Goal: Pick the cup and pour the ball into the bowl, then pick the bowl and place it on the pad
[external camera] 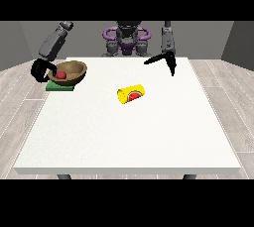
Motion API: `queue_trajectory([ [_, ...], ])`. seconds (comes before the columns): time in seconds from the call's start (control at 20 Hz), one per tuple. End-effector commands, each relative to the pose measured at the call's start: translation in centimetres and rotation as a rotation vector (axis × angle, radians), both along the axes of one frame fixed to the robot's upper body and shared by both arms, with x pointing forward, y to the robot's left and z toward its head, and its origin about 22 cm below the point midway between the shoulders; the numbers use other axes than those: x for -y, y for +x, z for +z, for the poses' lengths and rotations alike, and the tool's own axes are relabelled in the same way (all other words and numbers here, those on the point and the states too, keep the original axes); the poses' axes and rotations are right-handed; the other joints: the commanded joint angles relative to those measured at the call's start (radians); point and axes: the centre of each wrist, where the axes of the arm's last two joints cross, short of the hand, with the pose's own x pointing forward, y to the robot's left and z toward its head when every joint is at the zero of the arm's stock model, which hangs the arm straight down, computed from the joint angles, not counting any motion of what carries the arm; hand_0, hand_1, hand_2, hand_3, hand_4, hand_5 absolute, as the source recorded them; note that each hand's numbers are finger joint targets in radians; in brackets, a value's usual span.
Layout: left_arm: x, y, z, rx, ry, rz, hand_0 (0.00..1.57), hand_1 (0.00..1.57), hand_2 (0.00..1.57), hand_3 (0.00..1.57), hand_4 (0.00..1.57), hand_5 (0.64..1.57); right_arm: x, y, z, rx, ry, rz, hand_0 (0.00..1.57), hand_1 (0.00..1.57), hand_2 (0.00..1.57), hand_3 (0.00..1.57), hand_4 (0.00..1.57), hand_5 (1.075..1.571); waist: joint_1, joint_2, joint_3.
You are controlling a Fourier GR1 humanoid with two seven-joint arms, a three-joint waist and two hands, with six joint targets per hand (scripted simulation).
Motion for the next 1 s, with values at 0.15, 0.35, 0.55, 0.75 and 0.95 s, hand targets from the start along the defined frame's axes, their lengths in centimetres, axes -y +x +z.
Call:
queue_trajectory([
  [0.15, -1.4, -1.0, 4.0, 0.137, 0.010, 0.014, 0.00, 0.00, 0.00, 0.00, 0.00, 1.564, 4.9, -2.6, 3.3, 0.139, -0.095, -0.054, 1.57, 1.57, 1.57, 0.00, 1.05, 1.567, 0.007, 0.130, 0.0010],
  [0.35, 0.4, -2.6, 4.3, 0.163, 0.012, -0.001, 0.00, 0.00, 0.00, 0.00, 0.00, 1.564, 4.0, -2.1, 1.8, 0.141, -0.117, -0.054, 1.57, 1.57, 1.57, 0.00, 1.04, 1.569, 0.005, 0.147, 0.0011],
  [0.55, 0.1, -2.9, 5.2, 0.101, 0.012, 0.011, 0.00, 0.00, 0.00, 0.00, 0.00, 1.563, 4.3, -2.0, 2.6, 0.102, -0.156, -0.046, 1.57, 1.57, 1.57, 0.44, 1.03, 1.571, -0.009, 0.103, 0.0003],
  [0.75, 0.6, -3.1, 6.9, 0.149, 0.001, 0.003, 0.00, 0.00, 0.00, 0.00, 0.00, 1.565, 5.3, -1.4, 5.8, 0.152, -0.026, -0.057, 1.57, 1.57, 1.57, 0.00, 0.84, 1.569, -0.019, 0.119, 0.0010],
  [0.95, -0.9, -3.7, 3.6, 0.044, -0.009, -0.031, 0.00, 0.00, 0.00, 0.00, 0.00, 1.566, 6.6, -3.3, 4.5, 0.025, -0.017, -0.076, 1.57, 1.57, 1.57, 0.26, 0.74, 1.570, 0.007, 0.034, -0.0008],
])
